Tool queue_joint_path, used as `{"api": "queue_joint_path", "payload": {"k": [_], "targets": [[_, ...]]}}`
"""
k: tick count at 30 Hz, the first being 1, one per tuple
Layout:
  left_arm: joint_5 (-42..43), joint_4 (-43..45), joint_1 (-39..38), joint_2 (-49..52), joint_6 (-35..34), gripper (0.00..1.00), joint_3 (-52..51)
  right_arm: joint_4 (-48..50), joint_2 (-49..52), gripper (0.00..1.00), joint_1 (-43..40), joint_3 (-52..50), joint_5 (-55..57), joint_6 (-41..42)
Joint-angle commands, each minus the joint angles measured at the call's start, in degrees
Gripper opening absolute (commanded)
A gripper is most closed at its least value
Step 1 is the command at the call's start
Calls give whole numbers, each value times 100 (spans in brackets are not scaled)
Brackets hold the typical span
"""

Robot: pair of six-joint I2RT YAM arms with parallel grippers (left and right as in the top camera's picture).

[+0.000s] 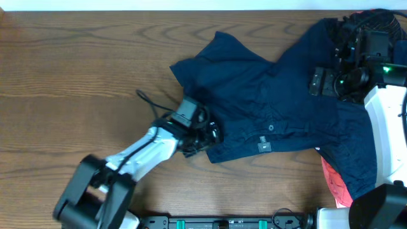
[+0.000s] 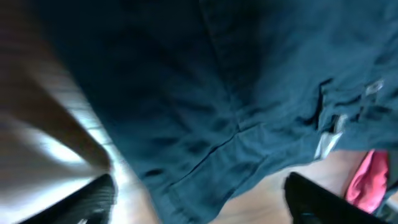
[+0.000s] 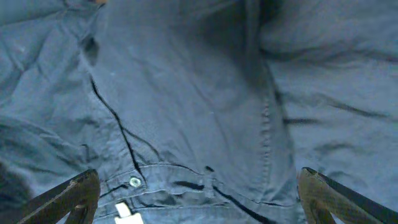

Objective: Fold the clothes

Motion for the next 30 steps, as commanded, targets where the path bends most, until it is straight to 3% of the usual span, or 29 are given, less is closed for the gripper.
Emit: {"api": "queue_joint_path", "payload": {"k": [1, 3, 5, 6, 9, 12, 15, 19, 23, 26, 27, 28, 29, 30], "targets": [[-9, 219, -350, 284, -599, 69, -39, -33, -50, 99, -98, 17, 101, 22], [-13, 354, -514, 393, -597, 52, -39, -37, -50, 99, -109, 17, 120, -24], [-37, 356, -610, 452, -584, 15, -39, -42, -50, 99, -109, 17, 120, -87], [-33, 297, -614, 455, -522, 6, -39, -55, -50, 99, -109, 17, 144, -107], [-35, -175, -415, 343, -227, 6, -35, -149, -50, 99, -109, 17, 240, -127], [-35, -1298, 236, 44, 525, 6, 28, -264, -50, 99, -109, 15, 389, -127], [-109, -2662, 1335, -356, 1790, 6, 282, -313, -50, 99, -109, 15, 463, -127], [-955, -4028, 3062, -627, 3077, 6, 1156, -376, -50, 99, -103, 15, 431, -125], [-1178, -4266, 4575, -592, 3381, 6, 2415, -461, -48, 99, -103, 13, -68, -127], [-1128, -4253, 5294, -586, 3375, 6, 3193, -496, -48, 99, -101, 11, -544, -269], [-1075, -4291, 5421, -586, 3373, 17, 3351, -511, -48, 99, -96, 9, -605, -315], [-997, -4358, 5560, -586, 3373, 45, 3539, -538, -48, 99, -90, 9, -667, -341], [-914, -4446, 5641, -588, 3373, 85, 3652, -557, -48, 99, -79, 9, -713, -341], [-800, -4601, 5709, -588, 3373, 98, 3744, -566, -48, 99, -63, 7, -745, -343]]}}
